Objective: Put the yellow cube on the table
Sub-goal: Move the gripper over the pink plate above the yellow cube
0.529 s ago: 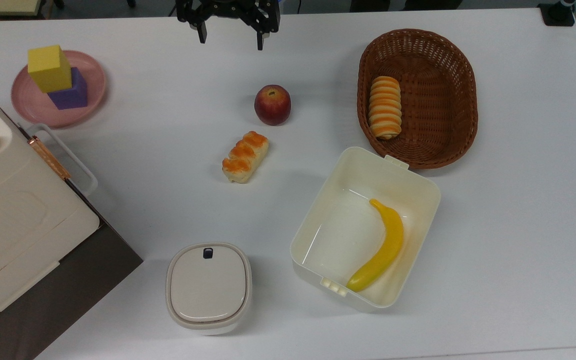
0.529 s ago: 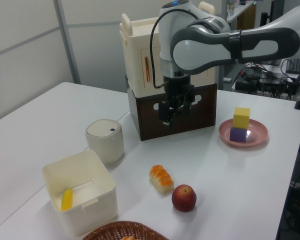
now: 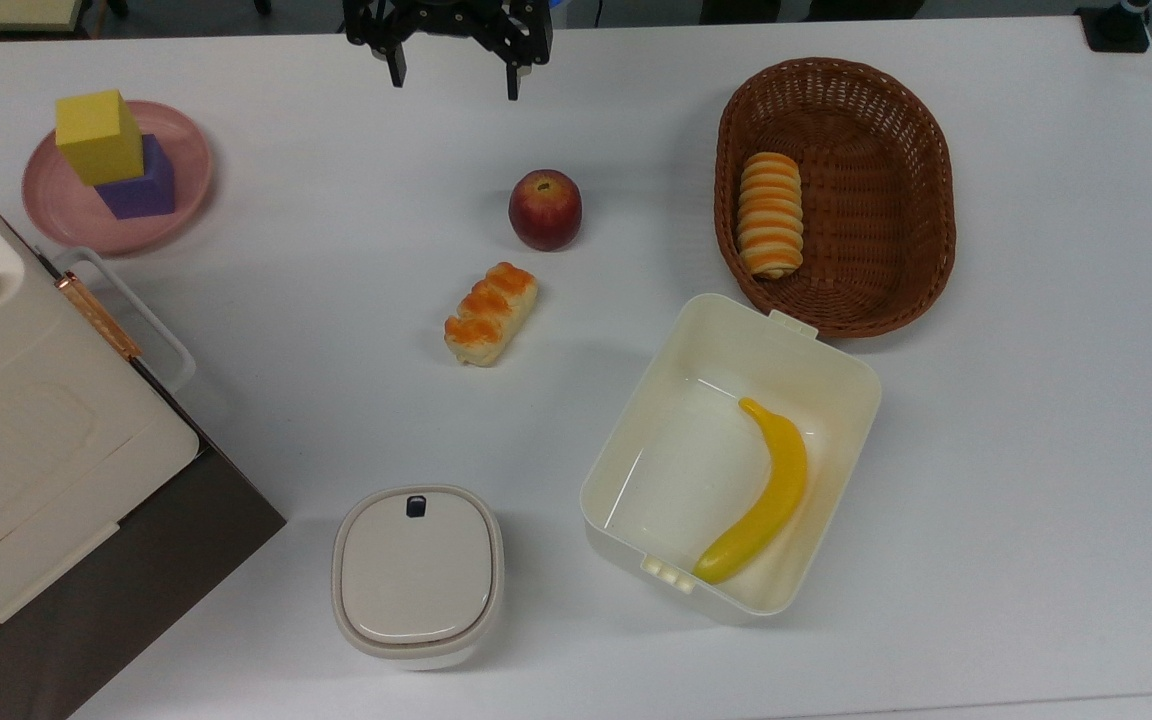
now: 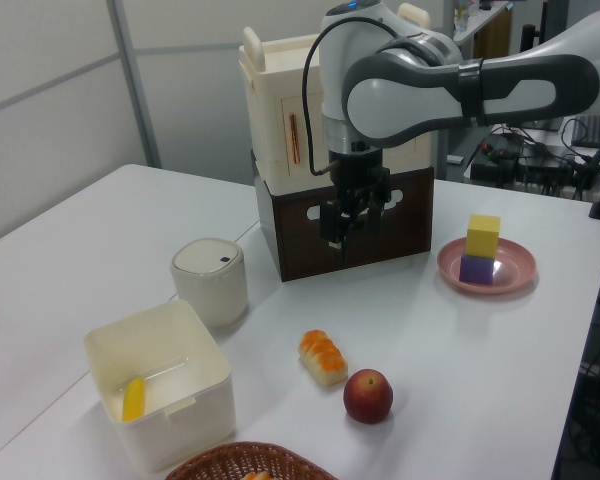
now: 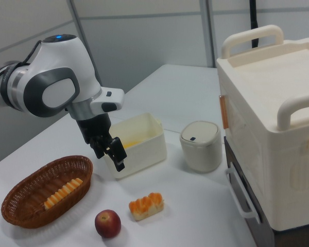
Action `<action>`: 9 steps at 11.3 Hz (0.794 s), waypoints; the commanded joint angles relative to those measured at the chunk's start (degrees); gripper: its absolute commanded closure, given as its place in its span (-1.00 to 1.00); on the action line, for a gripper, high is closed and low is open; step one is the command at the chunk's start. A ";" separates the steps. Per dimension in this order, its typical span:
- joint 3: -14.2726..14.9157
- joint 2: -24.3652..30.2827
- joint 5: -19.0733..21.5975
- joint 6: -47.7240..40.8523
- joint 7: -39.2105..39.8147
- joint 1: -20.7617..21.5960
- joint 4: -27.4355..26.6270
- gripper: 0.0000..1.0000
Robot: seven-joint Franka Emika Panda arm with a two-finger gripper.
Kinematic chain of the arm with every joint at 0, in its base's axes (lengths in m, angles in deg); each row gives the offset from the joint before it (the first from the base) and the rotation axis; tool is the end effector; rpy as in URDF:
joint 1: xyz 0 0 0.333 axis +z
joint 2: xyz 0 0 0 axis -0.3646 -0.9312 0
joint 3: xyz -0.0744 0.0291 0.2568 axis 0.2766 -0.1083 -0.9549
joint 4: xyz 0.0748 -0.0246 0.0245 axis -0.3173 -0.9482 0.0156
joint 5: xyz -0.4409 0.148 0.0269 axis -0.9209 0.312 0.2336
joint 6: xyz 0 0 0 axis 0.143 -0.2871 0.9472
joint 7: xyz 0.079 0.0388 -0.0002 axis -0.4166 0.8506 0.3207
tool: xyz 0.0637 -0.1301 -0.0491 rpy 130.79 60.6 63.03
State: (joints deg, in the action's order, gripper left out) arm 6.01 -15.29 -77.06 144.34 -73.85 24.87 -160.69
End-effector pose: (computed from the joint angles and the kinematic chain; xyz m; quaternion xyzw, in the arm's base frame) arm 0.6303 0.0029 0.4597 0.9983 -0.0558 0.0114 0.0073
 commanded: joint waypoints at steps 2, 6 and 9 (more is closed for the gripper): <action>0.17 -0.32 -0.72 -2.02 1.36 -0.49 1.00 -1.00; 0.26 -0.06 -0.72 -1.50 10.01 -6.89 1.09 -1.00; 0.35 -0.24 -0.63 -1.84 21.02 -16.63 1.79 -1.00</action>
State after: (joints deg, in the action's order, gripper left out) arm 6.36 -15.44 -77.46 144.34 -59.66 14.51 -160.18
